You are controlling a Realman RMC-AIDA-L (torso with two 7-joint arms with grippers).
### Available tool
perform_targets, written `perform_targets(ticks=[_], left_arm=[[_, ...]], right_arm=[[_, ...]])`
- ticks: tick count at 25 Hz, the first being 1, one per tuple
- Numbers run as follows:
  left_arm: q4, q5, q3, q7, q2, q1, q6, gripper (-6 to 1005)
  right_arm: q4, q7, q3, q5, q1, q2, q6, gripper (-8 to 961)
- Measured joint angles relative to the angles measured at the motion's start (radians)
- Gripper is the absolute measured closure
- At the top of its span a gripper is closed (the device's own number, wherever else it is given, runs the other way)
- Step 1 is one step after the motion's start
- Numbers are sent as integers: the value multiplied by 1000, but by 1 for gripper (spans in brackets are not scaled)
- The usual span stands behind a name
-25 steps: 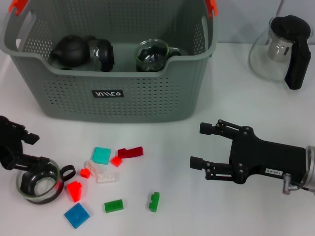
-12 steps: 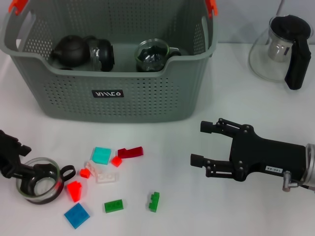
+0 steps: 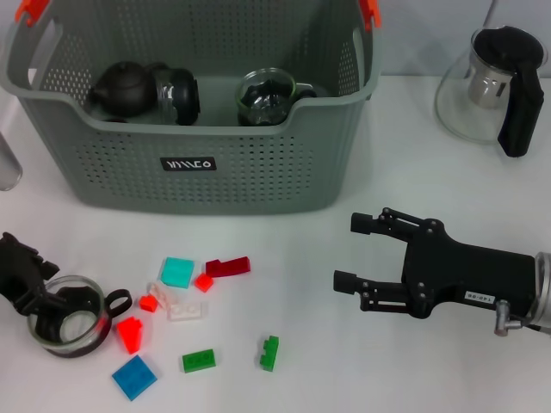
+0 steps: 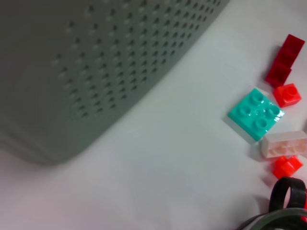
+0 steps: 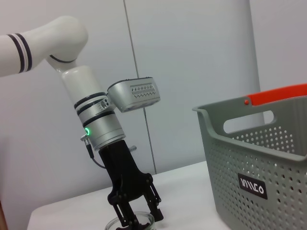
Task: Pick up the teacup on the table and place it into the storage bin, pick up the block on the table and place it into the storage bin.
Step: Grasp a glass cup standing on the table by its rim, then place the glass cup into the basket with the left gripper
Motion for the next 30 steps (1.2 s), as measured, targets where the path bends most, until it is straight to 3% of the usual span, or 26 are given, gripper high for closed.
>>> perform_targets(ticks=[5,11,16,22,24,28,30], left_arm=[[-2,1,0,-6,1,-3,-1,377],[3,2,4,-9,0,-6,5,554],[16,2,6,-13,1,-3,5,802],[25,-11,-6,-13,2,0,5,960],[25,-40,-20,-7,9,0,14,960],[-16,-175,-118,34,58,-13,76,959],[-102,-281,-206,74,113,-27,124,958]], right_arm=[[0,0,0,0,-3,0,-1,43],[0,0,0,0,-2,0,-4,43],[0,0,0,0,-2,-1,-4,43],[-1,0,0,0,0,-2,-7,44],[-1,0,0,0,0,-2,-7,44],[-1,0,0,1,-2,-2,-8,44],[-1,0,0,2,-3,-2,-8,44]])
